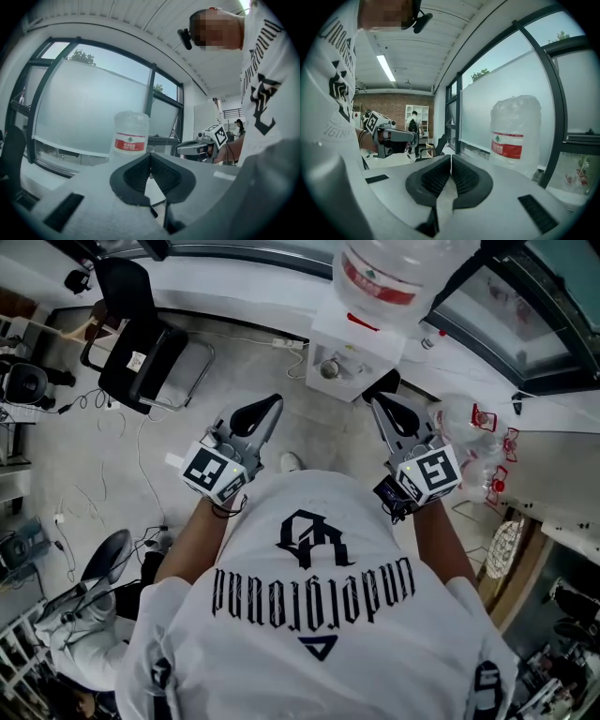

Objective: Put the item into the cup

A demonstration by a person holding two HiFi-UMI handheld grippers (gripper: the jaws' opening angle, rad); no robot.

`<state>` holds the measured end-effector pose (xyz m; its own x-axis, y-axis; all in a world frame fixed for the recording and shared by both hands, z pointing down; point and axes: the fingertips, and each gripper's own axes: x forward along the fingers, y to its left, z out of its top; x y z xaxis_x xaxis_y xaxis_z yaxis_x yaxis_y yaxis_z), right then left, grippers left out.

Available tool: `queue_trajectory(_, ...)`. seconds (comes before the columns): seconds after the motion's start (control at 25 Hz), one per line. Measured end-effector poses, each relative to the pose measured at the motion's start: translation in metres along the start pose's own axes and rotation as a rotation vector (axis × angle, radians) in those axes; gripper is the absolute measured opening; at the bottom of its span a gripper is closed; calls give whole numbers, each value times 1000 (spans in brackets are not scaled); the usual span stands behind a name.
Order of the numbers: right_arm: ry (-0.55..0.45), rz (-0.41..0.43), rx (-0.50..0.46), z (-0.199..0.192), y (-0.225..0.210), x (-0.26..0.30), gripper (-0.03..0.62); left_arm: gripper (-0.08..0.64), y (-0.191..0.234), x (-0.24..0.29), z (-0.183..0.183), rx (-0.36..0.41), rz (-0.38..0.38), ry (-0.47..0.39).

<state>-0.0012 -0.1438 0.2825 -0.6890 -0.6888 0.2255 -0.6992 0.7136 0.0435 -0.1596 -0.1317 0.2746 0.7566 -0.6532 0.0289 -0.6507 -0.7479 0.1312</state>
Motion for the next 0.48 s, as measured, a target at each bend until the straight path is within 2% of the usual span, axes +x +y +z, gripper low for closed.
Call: queue_trajectory(0.48, 15, 24, 46, -39, -28, -101, 20, 15, -105, 59, -25, -25, -37, 41)
